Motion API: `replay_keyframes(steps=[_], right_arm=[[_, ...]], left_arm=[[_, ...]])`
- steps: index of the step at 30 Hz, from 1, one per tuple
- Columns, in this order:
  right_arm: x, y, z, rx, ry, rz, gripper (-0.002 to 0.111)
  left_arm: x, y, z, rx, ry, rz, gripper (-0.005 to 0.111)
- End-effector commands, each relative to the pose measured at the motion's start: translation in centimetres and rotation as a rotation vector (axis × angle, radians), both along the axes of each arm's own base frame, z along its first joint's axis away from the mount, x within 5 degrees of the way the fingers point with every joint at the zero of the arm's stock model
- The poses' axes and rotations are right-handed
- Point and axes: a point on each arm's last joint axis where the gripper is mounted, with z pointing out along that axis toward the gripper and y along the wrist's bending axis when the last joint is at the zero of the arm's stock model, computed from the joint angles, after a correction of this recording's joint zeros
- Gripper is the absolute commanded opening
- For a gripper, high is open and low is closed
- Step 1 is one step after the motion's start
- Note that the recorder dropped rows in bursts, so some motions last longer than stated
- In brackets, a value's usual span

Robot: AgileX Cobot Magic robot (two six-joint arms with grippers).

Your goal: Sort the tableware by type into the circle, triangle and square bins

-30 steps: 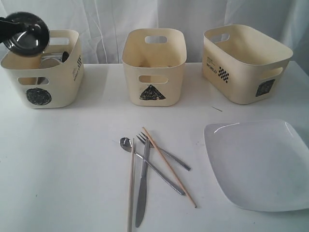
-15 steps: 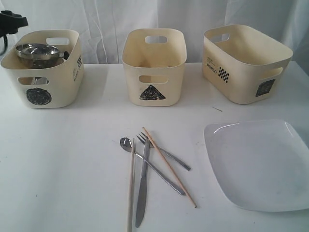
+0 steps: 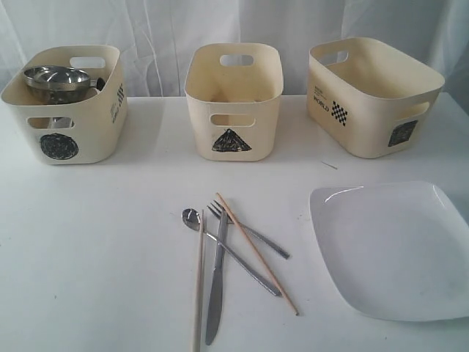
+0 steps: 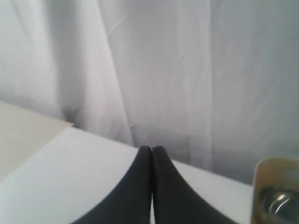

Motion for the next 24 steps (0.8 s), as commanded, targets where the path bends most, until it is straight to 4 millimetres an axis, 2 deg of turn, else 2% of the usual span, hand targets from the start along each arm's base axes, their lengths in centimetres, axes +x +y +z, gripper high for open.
replay_keyframes(steps=[1,4,6,9,11,15,20,24], right_arm=[[0.0,0.0,0.0,0.000,-0.008,-0.006,0.000],[0.0,0.0,0.0,0.000,-0.008,-0.006,0.000],[0.0,0.0,0.0,0.000,-0.008,-0.006,0.000],[0.0,0.0,0.0,0.000,-0.008,-0.006,0.000],[0.0,0.0,0.0,0.000,-0.008,-0.006,0.000],[0.0,0.0,0.0,0.000,-0.008,-0.006,0.000],[0.0,0.0,0.0,0.000,-0.008,-0.006,0.000],[0.0,0.0,0.0,0.000,-0.008,-0.006,0.000]], left_arm=[[-7.9,-0.7,-2.3,0.169,0.117,-0.010,0.000],[-12.5,-1.7,-5.4,0.246,0.168,-0.073,0.000],[-15.3,-2.4,-7.5,0.225,0.157,-0.107,0.000],[-18.7,-3.4,-9.2,0.161,0.072,-0.149,0.000],[-21.0,-4.3,-9.1,0.153,-0.047,-0.199,0.000],[-24.7,-5.4,-7.5,0.214,-0.268,-0.258,0.000],[-27.3,-4.6,-7.4,0.228,-0.305,-0.126,0.000],[-27.8,-3.3,-8.6,0.142,-0.222,0.016,0.000]])
